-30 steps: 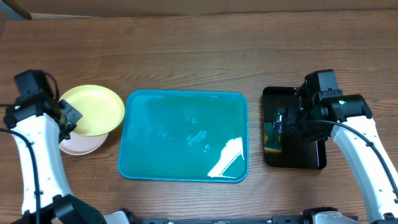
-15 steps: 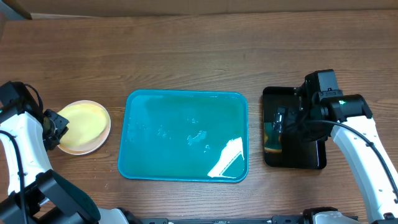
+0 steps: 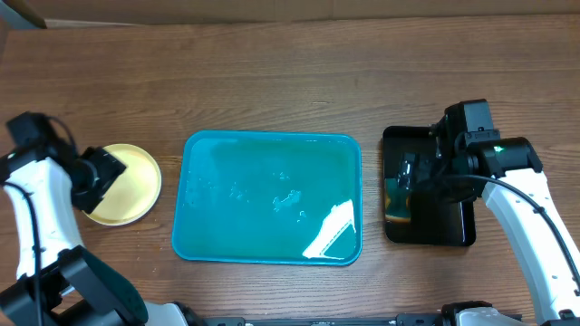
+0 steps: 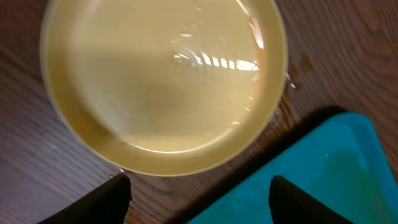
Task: Clean dirty plates on tray and stack at the side
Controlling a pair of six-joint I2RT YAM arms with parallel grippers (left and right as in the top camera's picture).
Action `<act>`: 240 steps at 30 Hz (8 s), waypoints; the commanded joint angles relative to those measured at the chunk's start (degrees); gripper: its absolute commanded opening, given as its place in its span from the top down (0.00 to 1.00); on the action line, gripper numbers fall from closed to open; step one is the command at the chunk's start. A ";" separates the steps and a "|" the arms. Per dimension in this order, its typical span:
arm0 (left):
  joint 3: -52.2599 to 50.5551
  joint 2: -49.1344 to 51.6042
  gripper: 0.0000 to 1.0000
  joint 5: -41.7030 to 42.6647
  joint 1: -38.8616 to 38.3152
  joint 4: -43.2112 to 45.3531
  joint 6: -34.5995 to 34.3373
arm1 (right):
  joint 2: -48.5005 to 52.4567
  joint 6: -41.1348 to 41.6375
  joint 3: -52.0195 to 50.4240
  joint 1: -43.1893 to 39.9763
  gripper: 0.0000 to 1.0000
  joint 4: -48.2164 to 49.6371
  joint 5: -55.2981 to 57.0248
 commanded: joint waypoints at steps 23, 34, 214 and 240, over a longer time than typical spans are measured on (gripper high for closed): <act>-9.53 -17.75 0.00 0.04 -25.75 -18.34 10.27 | -15.21 1.11 -7.15 0.00 0.00 0.33 -0.31; -22.01 -54.14 0.00 1.29 -25.75 -2.38 9.20 | -43.54 1.60 -15.08 0.00 0.00 5.75 4.46; -71.97 -92.43 0.00 4.02 -27.93 53.96 18.64 | -78.73 -9.40 -62.75 -0.33 0.00 57.75 4.92; -71.97 -92.43 0.00 4.02 -27.93 53.96 18.64 | -78.73 -9.40 -62.75 -0.33 0.00 57.75 4.90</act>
